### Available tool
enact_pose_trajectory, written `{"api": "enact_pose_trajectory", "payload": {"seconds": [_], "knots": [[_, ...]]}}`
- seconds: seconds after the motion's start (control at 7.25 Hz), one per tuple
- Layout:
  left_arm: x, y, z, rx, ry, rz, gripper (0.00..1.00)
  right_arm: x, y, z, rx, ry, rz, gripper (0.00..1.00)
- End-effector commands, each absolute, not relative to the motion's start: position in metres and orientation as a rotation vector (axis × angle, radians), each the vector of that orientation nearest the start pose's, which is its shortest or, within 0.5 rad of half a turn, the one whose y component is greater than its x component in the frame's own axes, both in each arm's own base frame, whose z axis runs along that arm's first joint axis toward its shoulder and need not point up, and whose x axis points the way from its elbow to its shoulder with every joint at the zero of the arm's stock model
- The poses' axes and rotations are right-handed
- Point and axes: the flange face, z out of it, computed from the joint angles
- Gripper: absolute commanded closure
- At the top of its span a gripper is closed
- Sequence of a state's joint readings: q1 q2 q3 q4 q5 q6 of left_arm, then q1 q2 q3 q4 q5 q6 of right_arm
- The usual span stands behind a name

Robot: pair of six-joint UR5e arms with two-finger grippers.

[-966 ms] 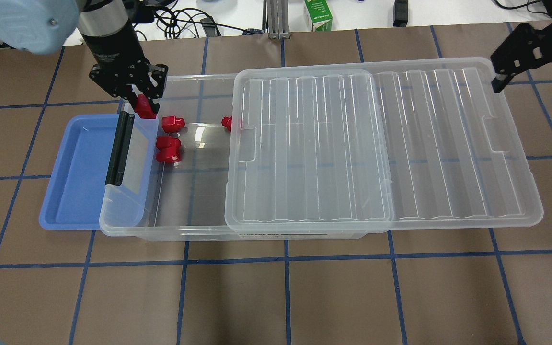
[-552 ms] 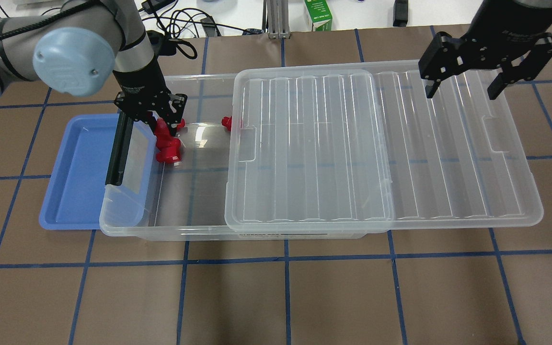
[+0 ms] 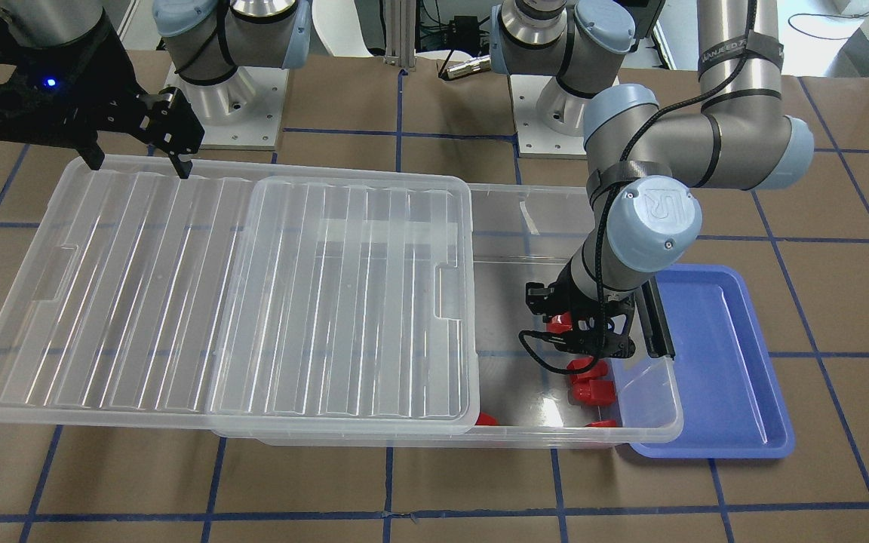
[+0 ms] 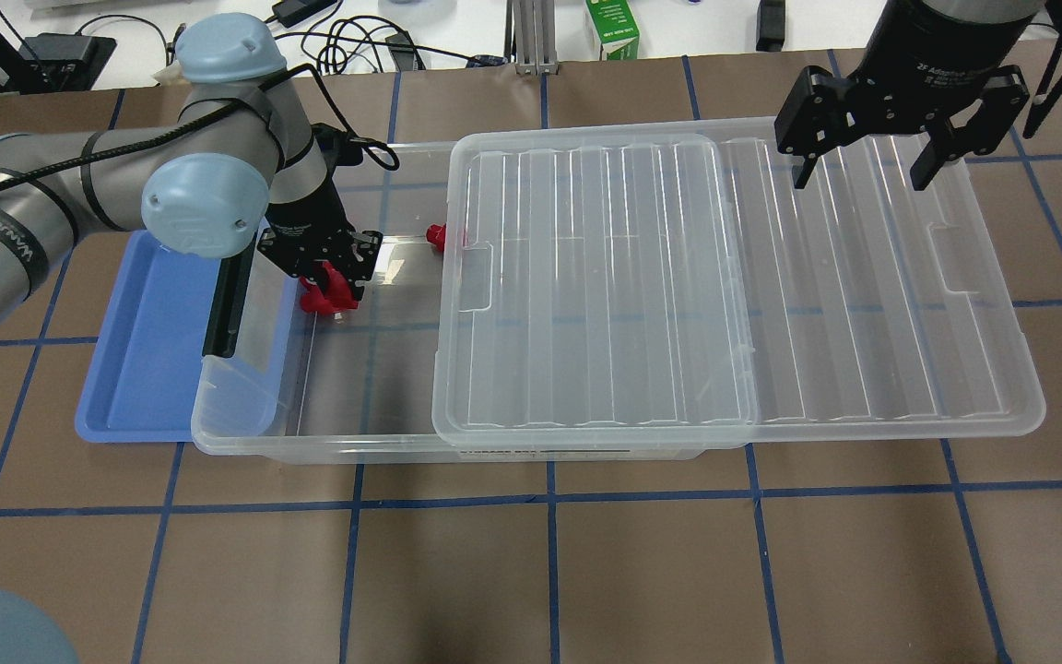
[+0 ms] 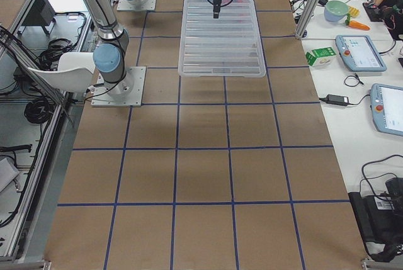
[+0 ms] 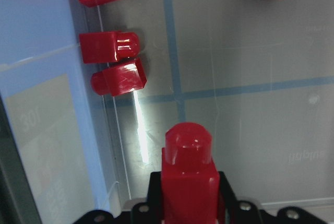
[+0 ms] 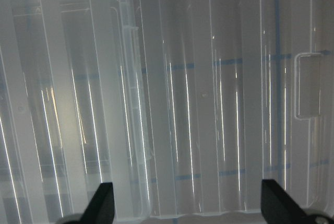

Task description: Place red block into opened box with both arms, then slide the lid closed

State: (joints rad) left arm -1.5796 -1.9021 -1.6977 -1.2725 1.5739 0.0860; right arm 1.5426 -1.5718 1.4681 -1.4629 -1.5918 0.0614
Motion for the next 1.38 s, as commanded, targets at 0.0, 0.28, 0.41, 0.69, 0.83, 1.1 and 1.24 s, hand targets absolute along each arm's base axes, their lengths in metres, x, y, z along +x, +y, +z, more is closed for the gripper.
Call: {"api": "enact_pose_trajectory", "payload": {"seconds": [0.0, 0.28, 0.41, 0.69, 0.83, 1.1, 1.24], "knots": [[-0.138, -0.575, 0.238, 0.146, 3.136, 0.294, 1.0, 0.118, -0.493, 0.528, 0.141, 3.16, 0.004, 0.0], [-0.138, -0.579, 0.219, 0.146, 3.136, 0.292, 1.0, 0.118, -0.493, 0.528, 0.138, 3.16, 0.007, 0.0], [-0.138, -0.58, 0.21, 0.149, 3.133, 0.313, 1.0, 0.117, -0.493, 0.528, 0.138, 3.162, 0.007, 0.0], [-0.138, -0.581, 0.197, 0.148, 3.131, 0.347, 1.0, 0.116, -0.493, 0.528, 0.136, 3.168, 0.009, 0.0], [-0.138, -0.581, 0.192, 0.148, 3.13, 0.359, 1.0, 0.116, -0.493, 0.528, 0.136, 3.168, 0.009, 0.0], [-0.138, -0.582, 0.184, 0.136, 3.126, 0.381, 0.51, 0.116, -0.492, 0.528, 0.134, 3.17, 0.009, 0.0], [-0.138, -0.582, 0.184, 0.131, 3.127, 0.381, 0.26, 0.116, -0.492, 0.528, 0.134, 3.17, 0.009, 0.0]]}}
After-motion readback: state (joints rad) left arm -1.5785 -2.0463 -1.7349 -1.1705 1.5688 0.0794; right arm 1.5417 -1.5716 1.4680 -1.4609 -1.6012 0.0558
